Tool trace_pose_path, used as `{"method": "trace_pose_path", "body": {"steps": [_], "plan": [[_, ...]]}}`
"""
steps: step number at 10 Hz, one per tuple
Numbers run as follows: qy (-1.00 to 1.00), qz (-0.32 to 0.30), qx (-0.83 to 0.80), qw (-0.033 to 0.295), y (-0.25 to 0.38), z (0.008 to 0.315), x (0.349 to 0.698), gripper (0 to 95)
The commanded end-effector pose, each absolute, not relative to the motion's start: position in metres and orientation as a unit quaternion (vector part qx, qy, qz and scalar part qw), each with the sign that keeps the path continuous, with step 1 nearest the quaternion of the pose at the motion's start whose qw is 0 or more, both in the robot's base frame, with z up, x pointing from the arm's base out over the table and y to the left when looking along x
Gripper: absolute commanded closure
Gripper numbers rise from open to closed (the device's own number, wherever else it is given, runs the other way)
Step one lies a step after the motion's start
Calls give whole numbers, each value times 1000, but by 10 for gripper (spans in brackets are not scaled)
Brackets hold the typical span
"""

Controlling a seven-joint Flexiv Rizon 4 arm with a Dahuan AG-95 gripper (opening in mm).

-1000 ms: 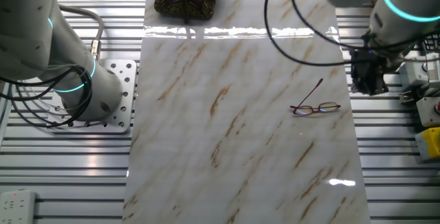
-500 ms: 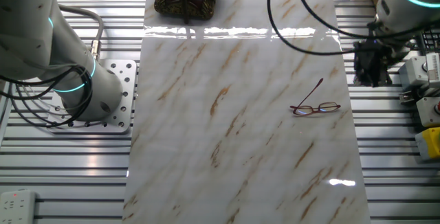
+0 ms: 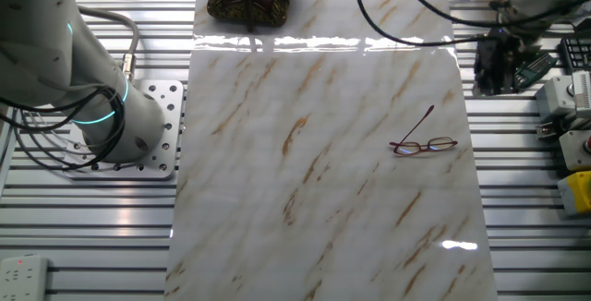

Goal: Unfold the leg of the glasses (with one hand)

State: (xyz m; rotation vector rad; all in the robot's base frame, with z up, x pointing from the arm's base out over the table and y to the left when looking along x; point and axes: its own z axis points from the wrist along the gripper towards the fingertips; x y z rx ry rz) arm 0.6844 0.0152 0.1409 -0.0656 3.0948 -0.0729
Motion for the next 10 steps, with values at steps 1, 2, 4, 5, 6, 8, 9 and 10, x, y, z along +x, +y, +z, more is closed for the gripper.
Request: {"method": "trace_pose_path", "body": {"steps": [1,2,4,5,6,8,9,10], "plan": [[999,-17,-15,26,15,141,677,950],[999,-15,-8,29,16,140,664,950],[999,-15,8,34,27,135,644,950],[999,-17,11,35,30,133,640,950],[999,-17,20,37,34,128,632,950],[998,-20,28,43,36,118,619,950],[998,-22,29,47,36,113,613,950],[998,-23,32,52,35,106,604,950]]}}
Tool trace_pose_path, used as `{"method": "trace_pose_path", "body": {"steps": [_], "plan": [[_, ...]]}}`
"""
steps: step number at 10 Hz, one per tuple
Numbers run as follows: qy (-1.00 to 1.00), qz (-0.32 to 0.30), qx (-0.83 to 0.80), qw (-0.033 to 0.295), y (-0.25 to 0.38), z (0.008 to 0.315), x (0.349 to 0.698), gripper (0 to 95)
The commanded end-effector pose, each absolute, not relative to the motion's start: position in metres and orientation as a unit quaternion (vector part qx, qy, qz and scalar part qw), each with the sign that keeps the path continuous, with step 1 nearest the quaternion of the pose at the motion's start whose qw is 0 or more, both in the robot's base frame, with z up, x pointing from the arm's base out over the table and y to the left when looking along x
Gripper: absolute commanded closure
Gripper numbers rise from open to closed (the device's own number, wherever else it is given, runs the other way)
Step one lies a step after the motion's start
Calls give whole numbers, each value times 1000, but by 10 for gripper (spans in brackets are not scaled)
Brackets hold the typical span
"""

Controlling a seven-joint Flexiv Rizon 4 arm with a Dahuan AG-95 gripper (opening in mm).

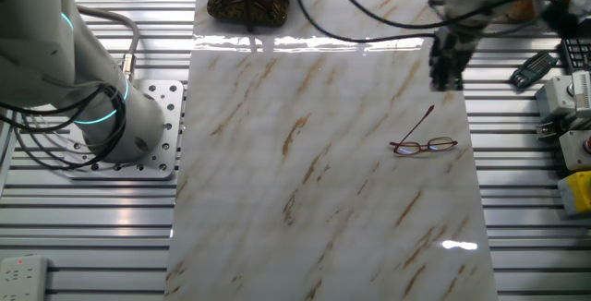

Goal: Unfold the leg of the glasses (with one hand)

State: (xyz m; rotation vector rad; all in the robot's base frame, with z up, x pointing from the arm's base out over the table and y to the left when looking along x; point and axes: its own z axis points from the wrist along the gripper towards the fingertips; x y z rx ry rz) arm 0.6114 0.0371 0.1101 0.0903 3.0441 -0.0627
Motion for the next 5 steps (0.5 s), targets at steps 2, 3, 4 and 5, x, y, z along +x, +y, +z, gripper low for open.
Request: {"method": "trace_pose_path", "body": {"steps": [2,3,4,5], "plan": [[997,-38,35,53,39,102,592,950],[997,-37,37,54,39,102,589,950],[997,-39,39,58,38,101,583,950],[996,-39,42,65,36,100,580,950]]}}
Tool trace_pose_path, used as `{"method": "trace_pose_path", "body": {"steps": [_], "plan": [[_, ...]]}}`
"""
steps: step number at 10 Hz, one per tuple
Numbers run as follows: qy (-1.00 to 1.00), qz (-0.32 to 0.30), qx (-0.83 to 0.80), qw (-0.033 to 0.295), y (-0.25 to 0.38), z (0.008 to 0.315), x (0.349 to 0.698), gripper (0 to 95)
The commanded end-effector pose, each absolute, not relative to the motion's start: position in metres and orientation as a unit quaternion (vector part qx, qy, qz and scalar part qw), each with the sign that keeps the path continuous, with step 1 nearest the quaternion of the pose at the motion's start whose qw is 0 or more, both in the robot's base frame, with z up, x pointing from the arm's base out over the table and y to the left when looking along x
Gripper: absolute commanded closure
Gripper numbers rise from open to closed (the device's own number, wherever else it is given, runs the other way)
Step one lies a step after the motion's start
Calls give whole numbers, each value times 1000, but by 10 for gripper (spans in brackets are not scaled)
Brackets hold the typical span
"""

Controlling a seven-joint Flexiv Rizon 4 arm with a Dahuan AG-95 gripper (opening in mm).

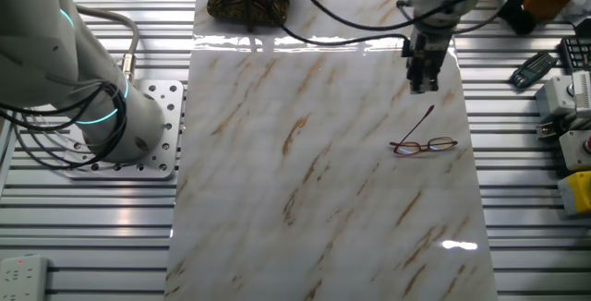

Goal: Unfold the leg of the glasses (with one hand)

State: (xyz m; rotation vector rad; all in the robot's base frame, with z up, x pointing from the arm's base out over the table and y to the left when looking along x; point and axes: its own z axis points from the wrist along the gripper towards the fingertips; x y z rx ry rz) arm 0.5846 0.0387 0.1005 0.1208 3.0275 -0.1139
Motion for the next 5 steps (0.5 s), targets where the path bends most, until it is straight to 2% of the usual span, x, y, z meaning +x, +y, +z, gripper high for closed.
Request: {"method": "trace_pose_path", "body": {"steps": [1,5], "plan": [[996,-42,43,72,35,99,577,950],[994,-47,44,88,31,95,569,950]]}}
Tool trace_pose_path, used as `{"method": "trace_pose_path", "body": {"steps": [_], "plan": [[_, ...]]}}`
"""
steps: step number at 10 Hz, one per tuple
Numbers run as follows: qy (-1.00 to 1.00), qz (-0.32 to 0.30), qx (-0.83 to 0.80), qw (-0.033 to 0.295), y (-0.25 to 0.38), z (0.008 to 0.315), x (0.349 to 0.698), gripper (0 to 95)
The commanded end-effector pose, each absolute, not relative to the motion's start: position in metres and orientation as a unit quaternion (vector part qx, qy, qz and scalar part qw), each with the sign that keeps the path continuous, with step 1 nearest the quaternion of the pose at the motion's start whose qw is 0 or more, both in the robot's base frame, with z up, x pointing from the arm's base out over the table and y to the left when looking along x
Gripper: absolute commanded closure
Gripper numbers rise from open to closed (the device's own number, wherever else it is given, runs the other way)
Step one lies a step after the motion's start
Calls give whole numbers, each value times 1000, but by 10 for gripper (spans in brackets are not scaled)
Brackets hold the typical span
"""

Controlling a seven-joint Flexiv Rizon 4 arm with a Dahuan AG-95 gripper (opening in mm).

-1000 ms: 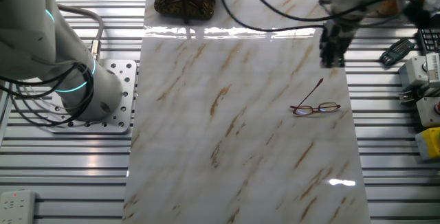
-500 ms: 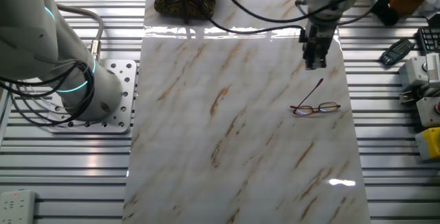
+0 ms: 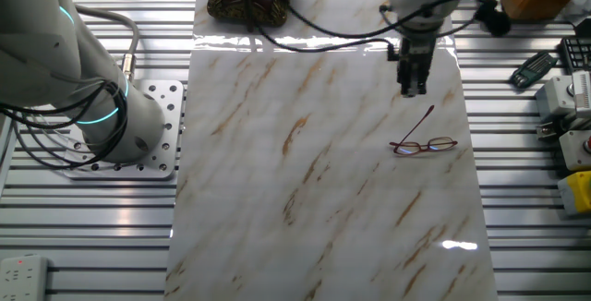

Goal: Unfold the leg of the glasses (with one hand)

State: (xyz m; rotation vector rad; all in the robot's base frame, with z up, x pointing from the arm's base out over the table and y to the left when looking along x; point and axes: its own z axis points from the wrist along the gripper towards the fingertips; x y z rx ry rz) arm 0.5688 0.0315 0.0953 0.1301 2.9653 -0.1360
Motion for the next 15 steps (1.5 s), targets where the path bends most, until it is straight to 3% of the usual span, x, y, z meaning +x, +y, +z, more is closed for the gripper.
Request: {"method": "trace_pose_path", "body": {"steps": [1,15], "plan": [[994,-46,43,94,30,93,567,950],[993,-61,34,97,23,83,557,950]]}}
